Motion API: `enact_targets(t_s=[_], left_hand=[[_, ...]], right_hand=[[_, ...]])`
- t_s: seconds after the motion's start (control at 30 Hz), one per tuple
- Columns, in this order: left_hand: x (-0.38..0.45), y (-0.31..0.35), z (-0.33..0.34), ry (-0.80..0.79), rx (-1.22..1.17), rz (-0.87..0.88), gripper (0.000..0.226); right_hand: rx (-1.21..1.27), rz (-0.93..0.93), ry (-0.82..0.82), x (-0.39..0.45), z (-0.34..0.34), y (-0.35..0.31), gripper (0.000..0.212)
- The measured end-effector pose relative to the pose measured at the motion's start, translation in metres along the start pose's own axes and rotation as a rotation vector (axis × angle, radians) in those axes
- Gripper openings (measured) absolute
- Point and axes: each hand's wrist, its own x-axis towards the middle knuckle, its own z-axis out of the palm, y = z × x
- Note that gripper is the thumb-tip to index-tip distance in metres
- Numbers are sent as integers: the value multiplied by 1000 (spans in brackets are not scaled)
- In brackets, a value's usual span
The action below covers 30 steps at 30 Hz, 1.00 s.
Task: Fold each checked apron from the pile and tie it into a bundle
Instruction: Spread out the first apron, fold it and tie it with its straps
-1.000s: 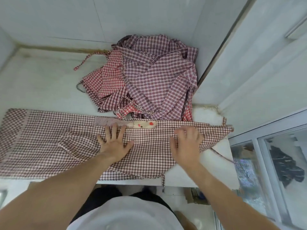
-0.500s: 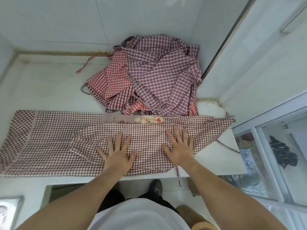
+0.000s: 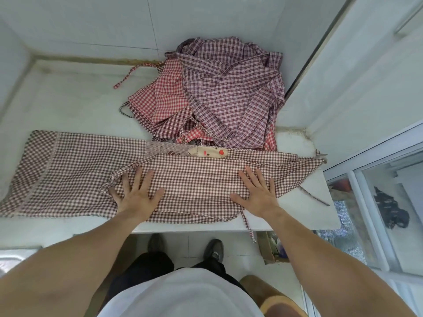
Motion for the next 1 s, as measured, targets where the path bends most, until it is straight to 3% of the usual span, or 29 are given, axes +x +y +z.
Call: enact_targets(t_s=[0.1, 0.2, 0.23, 0.33, 0.43, 0.6, 0.77, 0.83, 0.9, 1.0], left_hand=[[4, 13, -13, 70, -47, -49, 68], [9, 40, -39, 59, -165, -216, 83], [6, 49, -42, 133, -140, -166, 87], [-18, 86, -32, 298, -162, 296, 81], [-40, 132, -16, 41, -376, 458, 81], [-41, 156, -6, -212, 130, 448, 80], [-33, 176, -34, -441, 207, 355, 101], [-35, 185, -42, -502, 226, 328, 120], [-39, 194, -39, -511, 302, 310, 134], [-46, 204, -21, -485, 386, 285, 143]], right_hand=[[-6, -14, -8, 1, 0, 3, 96], [-22, -17, -34, 3, -3, 5, 100], [-24, -14, -33, 3, -4, 6, 100], [-32, -8, -36, 3, -3, 7, 97], [-24, 4, -61, 3, -4, 3, 95], [91, -46, -62, -3, -13, 11, 97], [-10, 125, -53, -12, -23, 75, 115], [-9, 187, 32, -18, -29, 96, 116], [61, 239, 245, -26, -27, 105, 110], [335, 400, 500, -37, -17, 102, 100]])
